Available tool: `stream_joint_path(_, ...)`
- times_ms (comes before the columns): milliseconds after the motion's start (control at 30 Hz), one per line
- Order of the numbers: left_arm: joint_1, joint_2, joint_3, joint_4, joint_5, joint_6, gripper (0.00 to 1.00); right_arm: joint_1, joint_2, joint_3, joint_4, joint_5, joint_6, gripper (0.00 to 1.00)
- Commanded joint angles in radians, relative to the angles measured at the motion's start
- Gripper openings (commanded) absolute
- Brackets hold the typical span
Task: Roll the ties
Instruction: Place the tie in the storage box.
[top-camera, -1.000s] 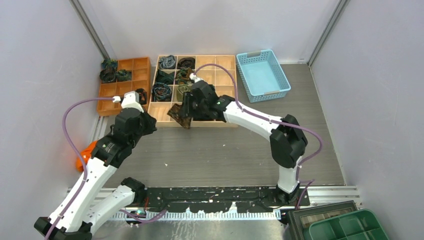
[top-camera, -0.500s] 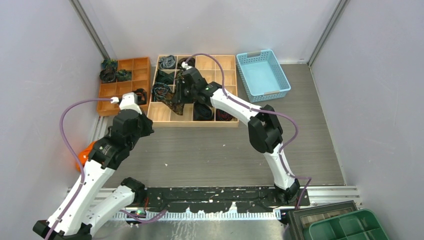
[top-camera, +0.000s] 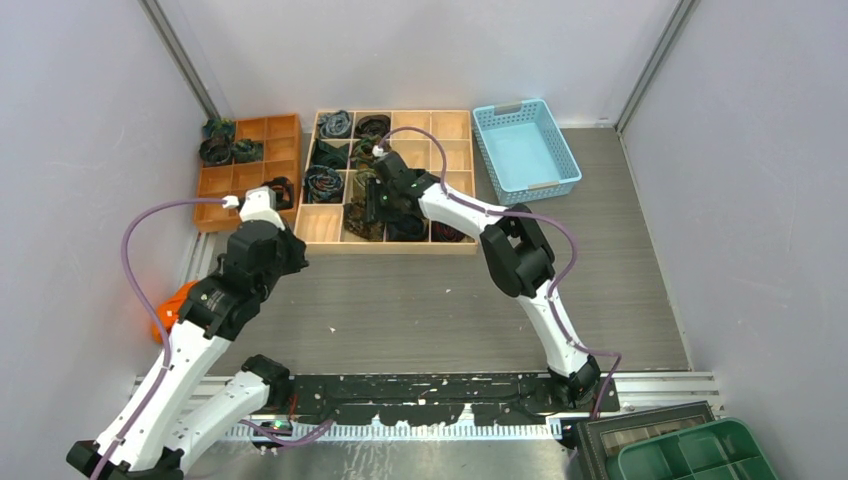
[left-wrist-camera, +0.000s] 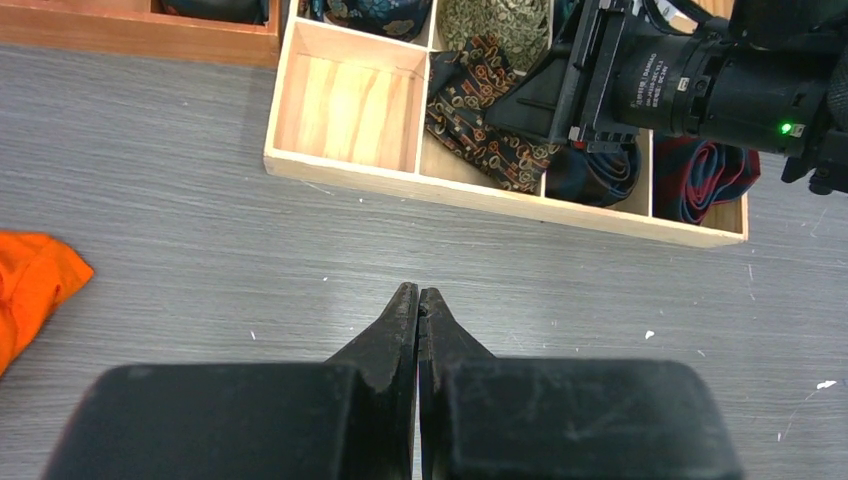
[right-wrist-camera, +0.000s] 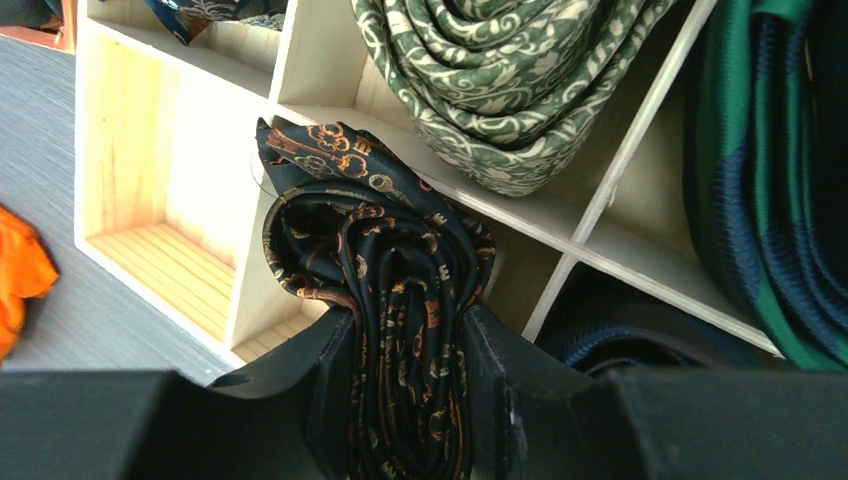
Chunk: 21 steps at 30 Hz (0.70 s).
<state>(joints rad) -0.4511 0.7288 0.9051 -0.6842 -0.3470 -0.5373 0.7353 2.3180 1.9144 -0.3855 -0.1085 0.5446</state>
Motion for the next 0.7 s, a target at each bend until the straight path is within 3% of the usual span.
stream_joint_path(0, 0.005, 0.002, -0.03, 0.069, 0.007, 0.014, 0.0, 0.03, 0.008, 0.012, -0.07, 0.096, -0.105, 0.01)
stream_joint_path(200, 0.005, 0.008, -0.057, 0.094, 0.007, 0.01, 0.0, 0.108, 0.064, 0.105, -0.233, 0.3, -0.247, 0.01)
stream_joint_path(567, 0.005, -0.017, -0.068, 0.086, 0.009, -0.014, 0.0, 0.193, 0.104, 0.086, -0.338, 0.428, -0.326, 0.01)
stream_joint_path(600, 0.005, -0.017, -0.07, 0.087, 0.015, -0.018, 0.0, 0.196, 0.106, 0.084, -0.347, 0.429, -0.326, 0.02)
stream_joint_path(667, 0.005, -0.015, -0.075, 0.085, 0.023, -0.025, 0.0, 0.198, 0.102, 0.073, -0.35, 0.432, -0.326, 0.14)
